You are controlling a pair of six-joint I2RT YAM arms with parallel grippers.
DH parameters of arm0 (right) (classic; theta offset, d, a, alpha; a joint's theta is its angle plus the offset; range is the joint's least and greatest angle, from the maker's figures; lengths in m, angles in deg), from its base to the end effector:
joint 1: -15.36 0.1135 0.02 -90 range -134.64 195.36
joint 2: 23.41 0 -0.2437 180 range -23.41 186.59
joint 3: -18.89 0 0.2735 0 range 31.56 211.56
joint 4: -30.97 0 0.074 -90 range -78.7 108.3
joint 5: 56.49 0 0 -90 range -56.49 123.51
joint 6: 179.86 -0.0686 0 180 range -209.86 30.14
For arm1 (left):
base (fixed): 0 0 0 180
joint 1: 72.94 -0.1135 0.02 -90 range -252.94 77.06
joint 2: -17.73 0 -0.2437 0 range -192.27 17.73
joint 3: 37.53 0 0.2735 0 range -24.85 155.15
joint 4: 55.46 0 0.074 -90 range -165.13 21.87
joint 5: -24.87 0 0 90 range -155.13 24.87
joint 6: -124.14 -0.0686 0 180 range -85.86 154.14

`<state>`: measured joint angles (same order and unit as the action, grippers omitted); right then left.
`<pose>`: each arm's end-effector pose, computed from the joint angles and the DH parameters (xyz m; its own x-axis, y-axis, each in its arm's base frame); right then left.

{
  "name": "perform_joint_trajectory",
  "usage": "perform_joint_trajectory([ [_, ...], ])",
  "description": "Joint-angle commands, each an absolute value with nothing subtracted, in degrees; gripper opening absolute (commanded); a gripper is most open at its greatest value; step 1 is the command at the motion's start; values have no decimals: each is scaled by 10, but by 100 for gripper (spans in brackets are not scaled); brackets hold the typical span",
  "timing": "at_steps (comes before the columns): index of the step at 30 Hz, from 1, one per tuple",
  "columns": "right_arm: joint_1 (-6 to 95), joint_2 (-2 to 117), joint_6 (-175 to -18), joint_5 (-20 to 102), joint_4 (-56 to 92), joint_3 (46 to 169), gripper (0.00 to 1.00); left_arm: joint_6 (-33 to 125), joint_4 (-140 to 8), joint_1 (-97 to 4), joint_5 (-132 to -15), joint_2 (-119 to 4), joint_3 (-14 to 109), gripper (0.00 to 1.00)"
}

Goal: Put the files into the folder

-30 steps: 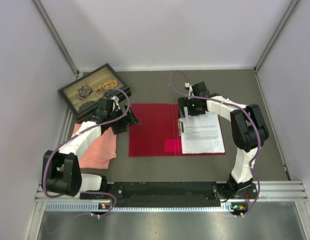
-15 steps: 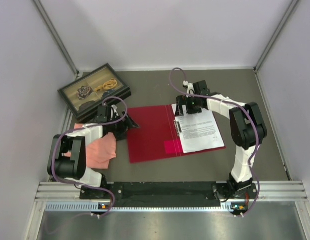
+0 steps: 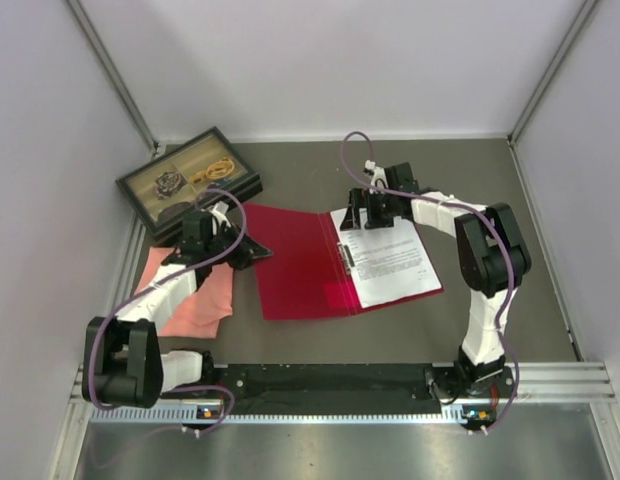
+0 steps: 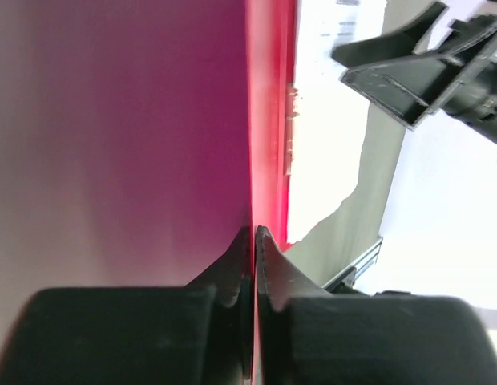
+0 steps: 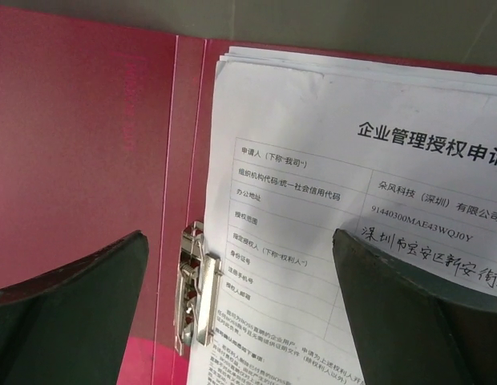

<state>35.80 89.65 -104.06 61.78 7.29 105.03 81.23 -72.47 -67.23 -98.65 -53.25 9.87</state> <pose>0.4053 0.1857 0.1100 -0.8465 -0.0849 -0.5256 -0.3936 0.7645 0.5105 0.2857 -0.0666 0.1491 -0.8072 -0.5330 -0.2539 -0.1336 0.5838 -0.8008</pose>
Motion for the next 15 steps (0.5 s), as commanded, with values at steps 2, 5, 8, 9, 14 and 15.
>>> perform_joint_trajectory([
  [2, 387, 883, -1100, 640, 29, 1014, 97, 762, -845, -671, -987, -501, 163, 0],
  [5, 388, 819, -1111, 590, -20, 1013, 97, 706, -971, -672, -928, -465, 215, 0],
  [8, 387, 755, -1115, 510, -67, 1007, 98, 658, -1064, -671, -868, -431, 269, 0],
  [9, 386, 742, -1118, 474, -74, 1001, 98, 648, -1082, -671, -862, -426, 293, 0],
  [14, 327, 675, -1186, 497, -41, 921, 98, 655, -1116, -671, -895, -429, 341, 0],
  [15, 316, 671, -1200, 507, -32, 908, 98, 662, -1112, -670, -909, -433, 346, 0],
])
